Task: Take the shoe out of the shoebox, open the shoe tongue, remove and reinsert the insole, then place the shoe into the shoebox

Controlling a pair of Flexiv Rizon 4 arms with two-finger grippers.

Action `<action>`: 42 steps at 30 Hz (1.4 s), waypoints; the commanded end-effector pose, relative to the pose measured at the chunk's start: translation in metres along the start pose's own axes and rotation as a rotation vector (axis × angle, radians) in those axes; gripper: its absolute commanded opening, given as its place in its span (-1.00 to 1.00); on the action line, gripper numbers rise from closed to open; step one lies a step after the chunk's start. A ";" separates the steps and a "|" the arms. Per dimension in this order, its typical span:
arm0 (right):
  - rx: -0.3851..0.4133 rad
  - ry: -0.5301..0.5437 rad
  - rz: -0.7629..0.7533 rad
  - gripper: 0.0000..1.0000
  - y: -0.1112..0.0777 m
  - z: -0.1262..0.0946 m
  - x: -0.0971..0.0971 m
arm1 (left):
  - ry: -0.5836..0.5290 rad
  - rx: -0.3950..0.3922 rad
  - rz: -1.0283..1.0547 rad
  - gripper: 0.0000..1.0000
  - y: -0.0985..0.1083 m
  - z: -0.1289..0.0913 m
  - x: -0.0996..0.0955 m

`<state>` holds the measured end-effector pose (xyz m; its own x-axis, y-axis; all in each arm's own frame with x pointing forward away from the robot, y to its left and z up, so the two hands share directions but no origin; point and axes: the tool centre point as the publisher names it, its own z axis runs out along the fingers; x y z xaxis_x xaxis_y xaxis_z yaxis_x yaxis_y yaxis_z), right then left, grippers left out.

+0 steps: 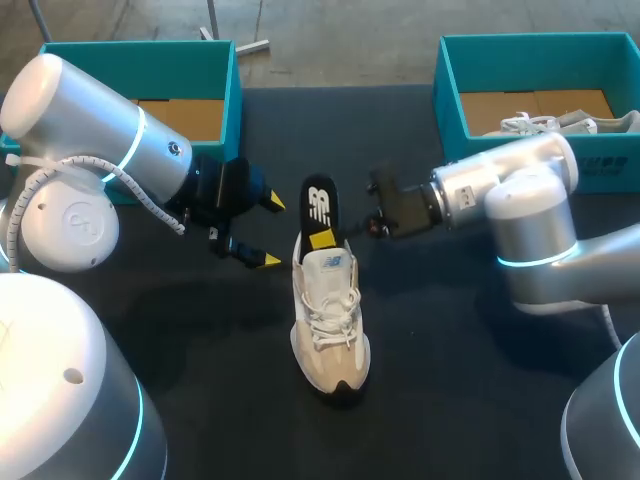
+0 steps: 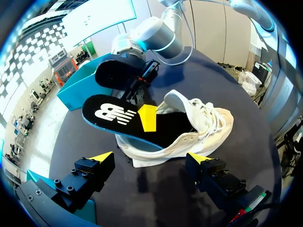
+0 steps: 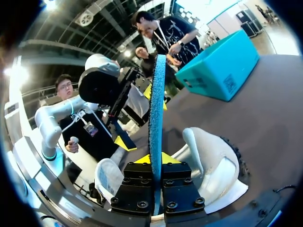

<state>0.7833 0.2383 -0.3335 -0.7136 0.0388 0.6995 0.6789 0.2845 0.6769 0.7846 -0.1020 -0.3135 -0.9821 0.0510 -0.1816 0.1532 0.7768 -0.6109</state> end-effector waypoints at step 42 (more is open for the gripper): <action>0.107 -0.043 0.013 -0.91 0.005 -0.003 -0.007 | 0.000 -0.004 0.000 1.00 0.000 0.000 0.000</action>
<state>0.7844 0.2308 -0.3320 -0.7176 0.0926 0.6903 0.6685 0.3698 0.6453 0.7846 -0.1020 -0.3135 -0.9821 0.0510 -0.1815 0.1532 0.7768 -0.6108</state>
